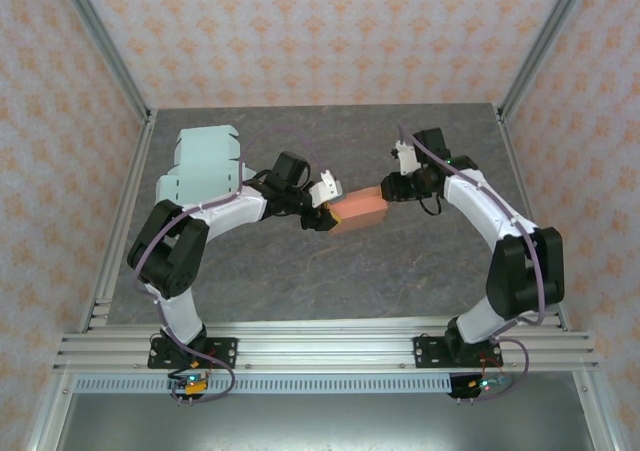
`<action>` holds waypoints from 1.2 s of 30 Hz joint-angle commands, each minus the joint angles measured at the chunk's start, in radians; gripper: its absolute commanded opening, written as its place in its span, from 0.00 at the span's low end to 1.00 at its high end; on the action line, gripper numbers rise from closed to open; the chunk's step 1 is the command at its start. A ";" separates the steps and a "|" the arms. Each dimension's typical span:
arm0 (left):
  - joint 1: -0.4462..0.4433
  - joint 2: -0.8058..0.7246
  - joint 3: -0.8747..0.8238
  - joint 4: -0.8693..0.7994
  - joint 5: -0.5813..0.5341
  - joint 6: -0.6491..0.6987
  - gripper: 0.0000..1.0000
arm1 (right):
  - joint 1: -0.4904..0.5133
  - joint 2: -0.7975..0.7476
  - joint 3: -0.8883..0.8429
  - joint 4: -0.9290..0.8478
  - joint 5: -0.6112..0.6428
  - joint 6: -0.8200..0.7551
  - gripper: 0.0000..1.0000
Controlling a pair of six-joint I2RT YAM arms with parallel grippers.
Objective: Fold the paper box
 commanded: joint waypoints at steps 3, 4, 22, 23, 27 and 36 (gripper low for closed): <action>0.008 -0.002 -0.002 -0.026 -0.019 -0.006 0.45 | 0.022 0.047 0.064 -0.003 -0.022 -0.059 0.25; 0.009 0.002 0.000 -0.024 -0.024 -0.013 0.45 | 0.024 0.048 0.066 -0.003 -0.020 -0.055 0.23; 0.024 -0.030 -0.027 0.100 -0.118 -0.197 0.46 | 0.122 -0.007 -0.032 0.040 0.282 0.196 0.07; 0.024 -0.040 -0.027 0.110 -0.151 -0.231 0.46 | 0.130 -0.010 -0.045 0.050 0.301 0.207 0.07; 0.025 -0.087 -0.034 0.121 -0.221 -0.317 0.49 | 0.141 -0.027 -0.102 0.117 0.340 0.255 0.06; 0.027 -0.241 -0.131 0.183 -0.294 -0.403 0.54 | 0.162 -0.076 -0.159 0.176 0.400 0.302 0.04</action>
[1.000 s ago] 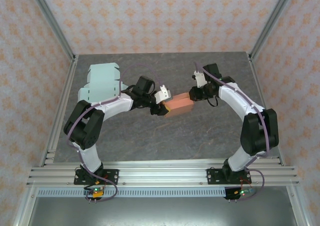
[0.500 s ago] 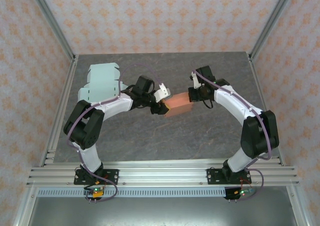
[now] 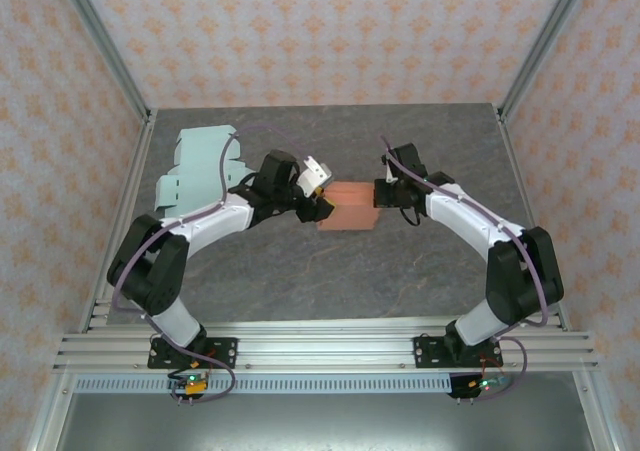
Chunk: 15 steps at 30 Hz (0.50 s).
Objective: Fold the paper box
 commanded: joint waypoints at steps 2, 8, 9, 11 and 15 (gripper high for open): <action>0.017 -0.136 -0.060 0.068 -0.114 -0.112 0.56 | 0.019 -0.051 -0.036 -0.004 0.120 0.041 0.04; 0.020 -0.231 -0.140 0.114 -0.176 -0.196 0.57 | 0.069 -0.061 -0.045 0.014 0.215 0.093 0.04; 0.020 -0.242 -0.150 0.127 -0.184 -0.209 0.57 | 0.071 -0.061 -0.049 0.020 0.224 0.100 0.04; 0.022 -0.265 -0.162 0.137 -0.248 -0.268 0.60 | 0.075 -0.060 -0.055 0.027 0.241 0.123 0.04; 0.022 -0.256 -0.143 0.140 -0.288 -0.375 0.61 | 0.079 -0.063 -0.059 0.029 0.255 0.142 0.04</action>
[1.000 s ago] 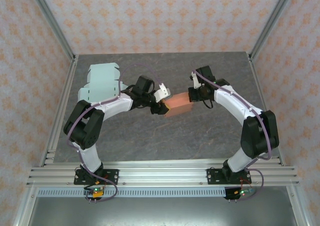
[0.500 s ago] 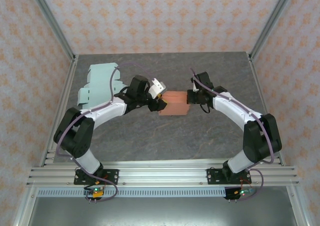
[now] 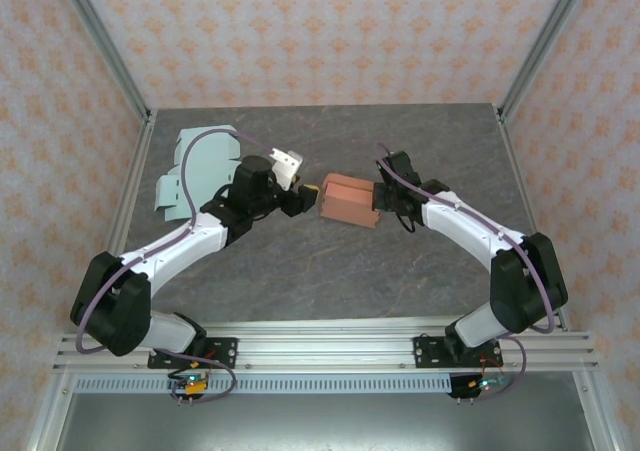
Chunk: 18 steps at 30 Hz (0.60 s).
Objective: Fold the paper box
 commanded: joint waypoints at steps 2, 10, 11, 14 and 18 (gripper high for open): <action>0.006 0.032 0.030 0.033 -0.056 -0.099 0.57 | 0.006 -0.026 -0.017 0.011 0.072 0.047 0.04; 0.004 0.173 0.155 0.024 -0.061 -0.126 0.46 | 0.011 -0.015 0.007 0.005 0.067 0.077 0.04; 0.005 0.185 0.166 0.036 -0.060 -0.138 0.46 | 0.011 -0.012 0.012 0.004 0.064 0.077 0.04; 0.005 0.223 0.192 0.081 -0.047 -0.165 0.49 | 0.011 0.000 0.033 -0.008 0.063 0.065 0.04; 0.005 0.275 0.232 0.105 -0.050 -0.184 0.50 | 0.011 0.011 0.062 -0.028 0.069 0.043 0.04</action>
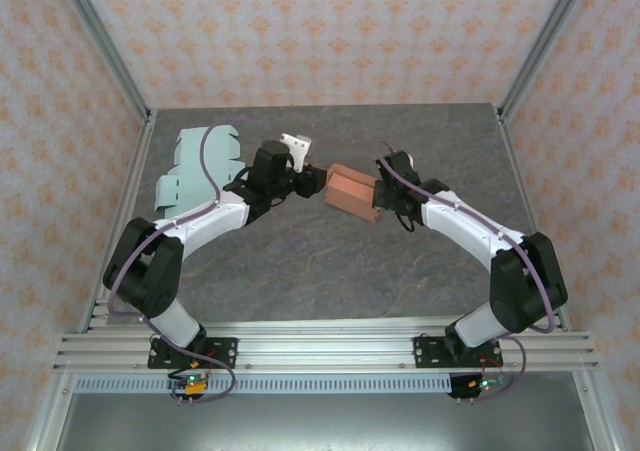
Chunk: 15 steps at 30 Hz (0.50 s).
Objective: Fold the paper box
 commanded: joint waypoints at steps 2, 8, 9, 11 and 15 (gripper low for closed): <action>0.003 0.062 0.071 0.064 -0.017 -0.028 0.49 | 0.007 0.012 0.054 -0.023 0.035 -0.017 0.04; -0.003 0.126 0.127 0.038 0.022 -0.051 0.32 | 0.007 0.025 0.068 -0.026 0.022 -0.002 0.04; -0.007 0.123 0.123 0.036 0.026 -0.056 0.32 | 0.007 0.027 0.069 -0.028 0.024 -0.001 0.04; -0.012 0.110 0.103 0.045 0.030 -0.070 0.33 | 0.007 0.029 0.073 -0.032 0.029 0.003 0.04; -0.011 0.066 0.010 0.138 0.042 -0.097 0.45 | 0.008 0.037 0.082 -0.032 0.029 0.004 0.04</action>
